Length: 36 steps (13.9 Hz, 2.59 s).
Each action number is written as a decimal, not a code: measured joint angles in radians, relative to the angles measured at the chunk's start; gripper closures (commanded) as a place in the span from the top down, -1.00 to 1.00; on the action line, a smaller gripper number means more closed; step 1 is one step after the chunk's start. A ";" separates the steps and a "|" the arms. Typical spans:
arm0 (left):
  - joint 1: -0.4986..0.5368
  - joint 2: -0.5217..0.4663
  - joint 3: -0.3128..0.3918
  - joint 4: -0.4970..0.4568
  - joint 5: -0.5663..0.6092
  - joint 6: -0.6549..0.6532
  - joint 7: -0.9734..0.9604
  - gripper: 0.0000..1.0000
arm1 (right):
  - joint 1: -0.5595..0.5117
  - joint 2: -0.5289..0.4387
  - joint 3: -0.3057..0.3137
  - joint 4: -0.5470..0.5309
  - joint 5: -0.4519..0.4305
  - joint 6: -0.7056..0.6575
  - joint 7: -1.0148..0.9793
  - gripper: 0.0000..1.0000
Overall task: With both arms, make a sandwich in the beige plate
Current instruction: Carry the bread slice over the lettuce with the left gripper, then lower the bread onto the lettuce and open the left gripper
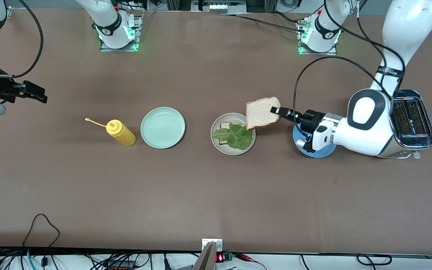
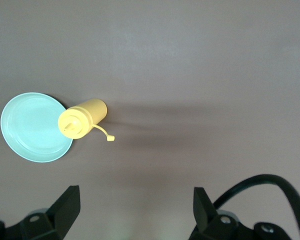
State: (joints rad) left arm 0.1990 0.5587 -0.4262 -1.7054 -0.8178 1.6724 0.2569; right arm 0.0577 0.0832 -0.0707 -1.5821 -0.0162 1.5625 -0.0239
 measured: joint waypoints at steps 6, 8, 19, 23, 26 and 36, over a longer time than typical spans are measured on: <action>-0.041 0.117 -0.005 0.003 -0.060 0.102 0.065 -1.00 | 0.000 -0.001 -0.009 -0.001 0.000 -0.022 0.000 1.00; -0.068 0.125 -0.005 0.003 -0.066 0.165 0.065 -1.00 | 0.000 -0.009 -0.010 -0.010 0.000 -0.026 0.000 1.00; -0.110 0.222 -0.006 0.021 -0.184 0.255 0.223 -1.00 | 0.002 -0.025 -0.010 -0.032 0.000 -0.026 0.000 1.00; -0.119 0.236 -0.003 0.022 -0.185 0.259 0.238 -1.00 | 0.008 -0.025 -0.010 -0.032 0.000 -0.026 0.000 1.00; -0.120 0.272 0.001 0.022 -0.185 0.262 0.252 -1.00 | 0.008 -0.025 -0.010 -0.032 0.000 -0.026 0.000 1.00; -0.120 0.338 0.012 0.058 -0.185 0.275 0.305 -0.19 | 0.008 -0.025 -0.017 -0.032 0.000 -0.028 0.000 1.00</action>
State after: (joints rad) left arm 0.0795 0.8963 -0.4140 -1.6479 -1.0028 1.9472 0.5616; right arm 0.0654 0.0584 -0.0874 -1.6144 -0.0158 1.5350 -0.0240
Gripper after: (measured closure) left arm 0.903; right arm 0.000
